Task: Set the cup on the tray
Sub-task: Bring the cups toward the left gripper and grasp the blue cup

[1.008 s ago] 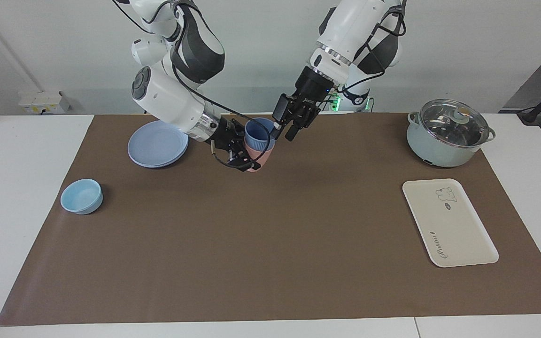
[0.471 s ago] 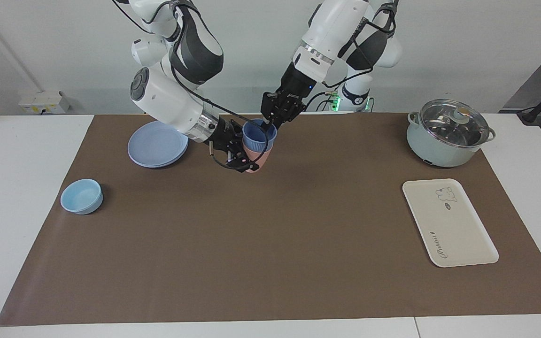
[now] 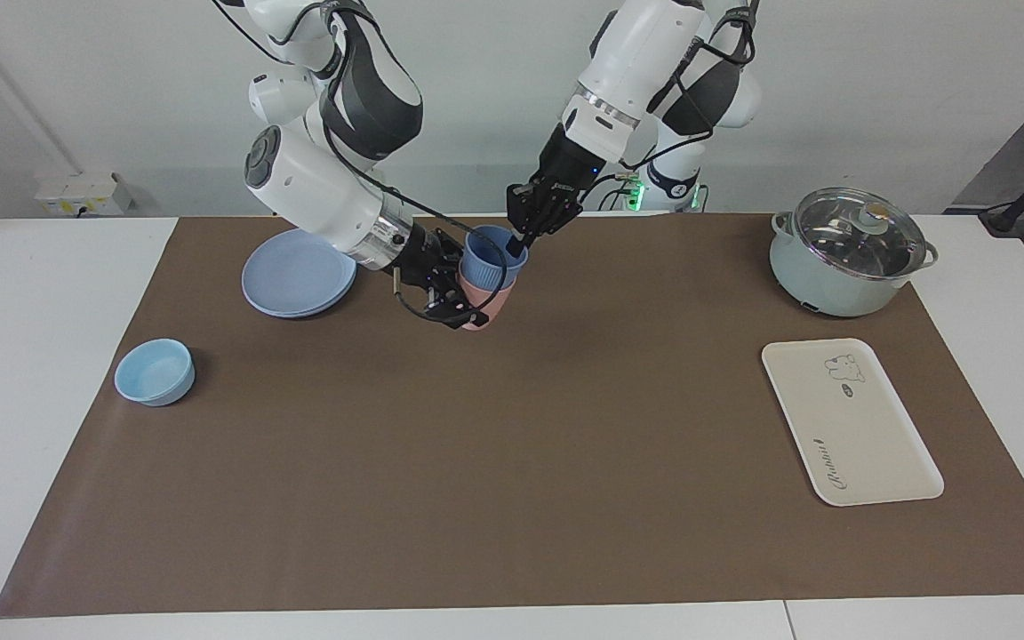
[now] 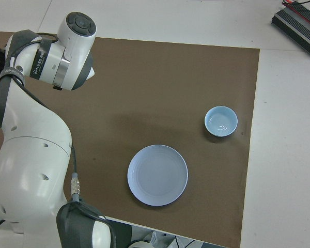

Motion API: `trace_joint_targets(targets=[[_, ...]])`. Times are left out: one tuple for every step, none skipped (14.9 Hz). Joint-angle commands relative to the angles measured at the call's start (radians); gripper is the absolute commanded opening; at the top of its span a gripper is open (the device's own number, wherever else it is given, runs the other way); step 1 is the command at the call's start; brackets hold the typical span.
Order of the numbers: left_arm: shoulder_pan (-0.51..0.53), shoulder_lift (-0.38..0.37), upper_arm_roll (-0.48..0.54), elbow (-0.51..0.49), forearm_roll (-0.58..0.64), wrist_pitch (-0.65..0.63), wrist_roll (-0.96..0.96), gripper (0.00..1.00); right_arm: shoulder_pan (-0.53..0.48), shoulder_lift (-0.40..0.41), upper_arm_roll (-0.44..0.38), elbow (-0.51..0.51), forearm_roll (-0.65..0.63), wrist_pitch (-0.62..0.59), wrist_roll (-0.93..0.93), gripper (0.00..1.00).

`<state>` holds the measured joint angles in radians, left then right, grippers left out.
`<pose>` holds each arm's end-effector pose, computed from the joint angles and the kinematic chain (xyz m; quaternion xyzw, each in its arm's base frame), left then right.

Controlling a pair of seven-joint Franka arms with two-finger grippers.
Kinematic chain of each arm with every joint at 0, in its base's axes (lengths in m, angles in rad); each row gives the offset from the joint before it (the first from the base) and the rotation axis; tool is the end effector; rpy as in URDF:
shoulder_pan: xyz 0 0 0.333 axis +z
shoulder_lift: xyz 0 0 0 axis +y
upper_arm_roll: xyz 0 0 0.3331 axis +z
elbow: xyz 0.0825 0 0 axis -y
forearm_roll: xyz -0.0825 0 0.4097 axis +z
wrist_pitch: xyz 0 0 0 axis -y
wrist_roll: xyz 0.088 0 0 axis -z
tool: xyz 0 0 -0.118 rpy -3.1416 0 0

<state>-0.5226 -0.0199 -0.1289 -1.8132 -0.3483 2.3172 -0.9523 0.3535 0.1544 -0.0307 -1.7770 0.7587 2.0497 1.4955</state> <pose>0.4944 -0.3894 0.6010 0.9287 0.2221 0.0680 0.2891 0.6047 0.2499 0.4916 -0.6897 0.6390 0.2312 0.2500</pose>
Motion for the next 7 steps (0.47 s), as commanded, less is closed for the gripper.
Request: trace_joint_targets(targets=[[-0.002,-0.011,0.0,0.021,-0.012,-0.044,0.02,0.0,0.013,-0.018,0.009,-0.021,0.011,0.023,0.022,0.0],[-0.002,-0.012,0.0,0.029,-0.012,-0.048,0.015,0.0,0.013,-0.018,0.009,-0.022,0.011,0.024,0.022,0.0],[-0.002,-0.017,0.0,0.034,-0.012,-0.051,0.012,0.0,0.012,-0.016,0.009,-0.022,0.011,0.024,0.022,0.0],[-0.002,-0.021,0.005,0.038,-0.012,-0.064,0.013,0.0,0.01,-0.016,0.009,-0.022,0.011,0.032,0.022,0.0],[-0.002,-0.034,0.008,0.054,-0.014,-0.082,0.013,0.0,0.01,-0.016,0.009,-0.024,0.011,0.044,0.022,0.0],[-0.001,-0.038,0.012,0.073,-0.014,-0.117,0.013,0.0,0.01,-0.016,0.009,-0.025,0.011,0.05,0.022,0.0],[0.001,-0.038,0.018,0.107,-0.015,-0.158,0.013,0.0,0.01,-0.016,0.009,-0.029,0.011,0.05,0.02,0.0]])
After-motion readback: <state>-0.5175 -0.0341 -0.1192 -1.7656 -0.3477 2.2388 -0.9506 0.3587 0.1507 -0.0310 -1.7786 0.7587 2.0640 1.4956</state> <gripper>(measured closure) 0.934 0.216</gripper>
